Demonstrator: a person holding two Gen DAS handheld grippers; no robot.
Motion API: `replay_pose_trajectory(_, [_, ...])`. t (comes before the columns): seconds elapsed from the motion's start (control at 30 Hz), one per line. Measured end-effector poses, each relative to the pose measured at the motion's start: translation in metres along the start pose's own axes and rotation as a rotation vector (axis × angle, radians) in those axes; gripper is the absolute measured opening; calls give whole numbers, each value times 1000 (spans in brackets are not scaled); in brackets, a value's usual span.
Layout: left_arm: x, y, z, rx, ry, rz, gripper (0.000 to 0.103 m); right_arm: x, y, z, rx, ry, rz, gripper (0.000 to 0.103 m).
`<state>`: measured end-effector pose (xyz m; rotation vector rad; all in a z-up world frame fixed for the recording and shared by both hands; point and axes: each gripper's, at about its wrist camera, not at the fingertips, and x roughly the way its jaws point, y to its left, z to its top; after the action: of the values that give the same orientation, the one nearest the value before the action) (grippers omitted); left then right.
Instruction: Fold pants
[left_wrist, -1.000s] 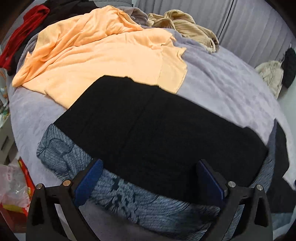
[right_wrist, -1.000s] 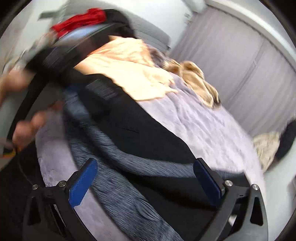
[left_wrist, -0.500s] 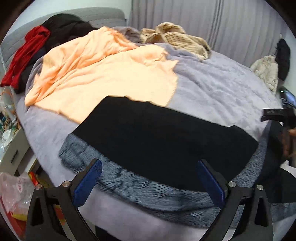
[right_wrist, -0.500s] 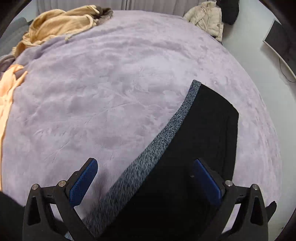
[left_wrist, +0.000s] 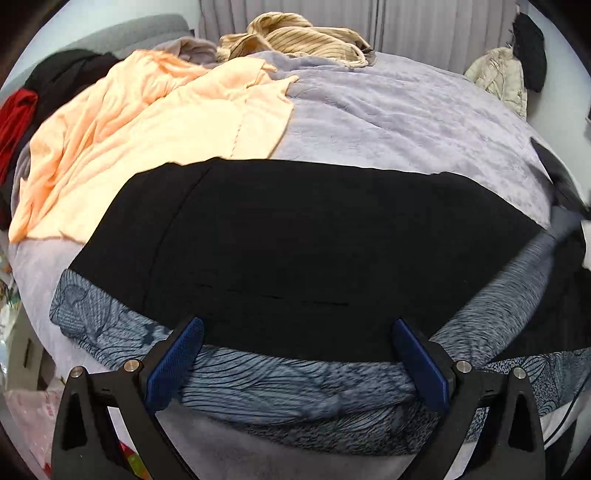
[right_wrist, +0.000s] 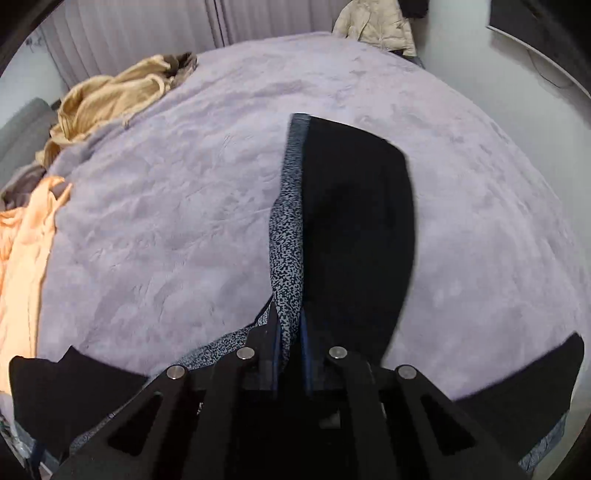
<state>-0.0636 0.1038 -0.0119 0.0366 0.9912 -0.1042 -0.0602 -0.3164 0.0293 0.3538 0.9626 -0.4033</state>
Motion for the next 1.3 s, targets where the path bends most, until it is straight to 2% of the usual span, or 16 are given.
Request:
replay_pose_trajectory(0.2, [-20, 43, 9, -183, -3, -88, 102, -87, -61, -96, 86, -166, -76, 9])
replay_pose_trajectory(0.33, [-24, 58, 27, -273, -35, -111, 102, -83, -101, -128, 116, -72, -204, 9])
replay_pose_trajectory(0.47, [8, 15, 39, -198, 48, -140, 102, -79, -127, -116, 171, -21, -127, 10])
replay_pose_trajectory(0.5, [19, -8, 38, -134, 80, -122, 102, -83, -124, -106, 156, -46, -119, 17])
replay_pose_trajectory(0.57, [26, -45, 31, 8, 74, 4, 102, -87, -114, -81, 117, -87, -116, 60])
replay_pose_trajectory(0.6, [25, -64, 22, 83, 62, 16, 102, -87, -109, -66, 110, -101, -100, 99])
replay_pose_trajectory(0.63, [22, -76, 12, 129, 52, 10, 102, -88, -103, -50, 106, -131, -74, 103])
replay_pose_trajectory(0.7, [14, -85, 0, 172, 23, 27, 102, -90, -90, -21, 93, -205, -51, 103])
replay_pose_trajectory(0.8, [13, -69, -2, 119, 50, -46, 102, -71, -55, 43, 61, -204, -114, 103])
replay_pose_trajectory(0.97, [7, -71, -3, 134, 33, -29, 102, 26, 13, 135, 93, 102, -120, 103])
replay_pose_trajectory(1.1, [2, -66, -4, 95, 39, -34, 102, 106, 43, 133, 9, 307, -317, 101])
replay_pose_trajectory(1.17, [-8, -57, -1, 68, 38, -22, 102, 124, 36, 122, 8, 321, -293, 74])
replay_pose_trajectory(1.2, [-18, -49, 2, 52, 22, -12, 102, 118, 25, 116, 32, 298, -277, 54])
replay_pose_trajectory(1.23, [-29, -40, 5, 38, -7, -9, 102, 107, 16, 113, 51, 265, -235, 23])
replay_pose_trajectory(1.27, [-40, -30, 11, 21, -46, -12, 102, 94, 6, 109, 64, 236, -170, 11])
replay_pose_trajectory(1.3, [-49, -18, 17, 1, -73, -9, 102, 76, -7, 104, 83, 202, -131, 11])
